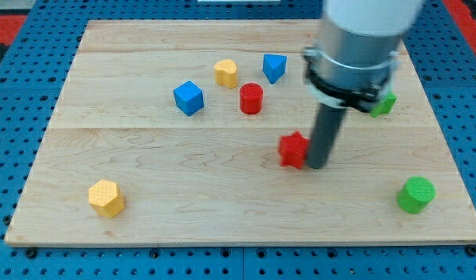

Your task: Slide the yellow hexagon closer to the blue cube

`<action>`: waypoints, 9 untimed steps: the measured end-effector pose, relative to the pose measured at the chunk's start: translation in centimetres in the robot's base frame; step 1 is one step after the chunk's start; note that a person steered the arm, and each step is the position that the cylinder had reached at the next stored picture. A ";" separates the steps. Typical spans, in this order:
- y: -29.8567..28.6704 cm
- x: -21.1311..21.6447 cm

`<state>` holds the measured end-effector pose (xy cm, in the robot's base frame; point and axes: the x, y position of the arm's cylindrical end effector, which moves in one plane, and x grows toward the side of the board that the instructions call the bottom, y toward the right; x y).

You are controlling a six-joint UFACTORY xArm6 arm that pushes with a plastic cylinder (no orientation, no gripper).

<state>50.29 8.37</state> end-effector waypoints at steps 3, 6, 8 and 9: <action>-4.3 -2.3; -20.7 11.4; -29.8 8.4; -20.9 7.9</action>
<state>58.23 -12.58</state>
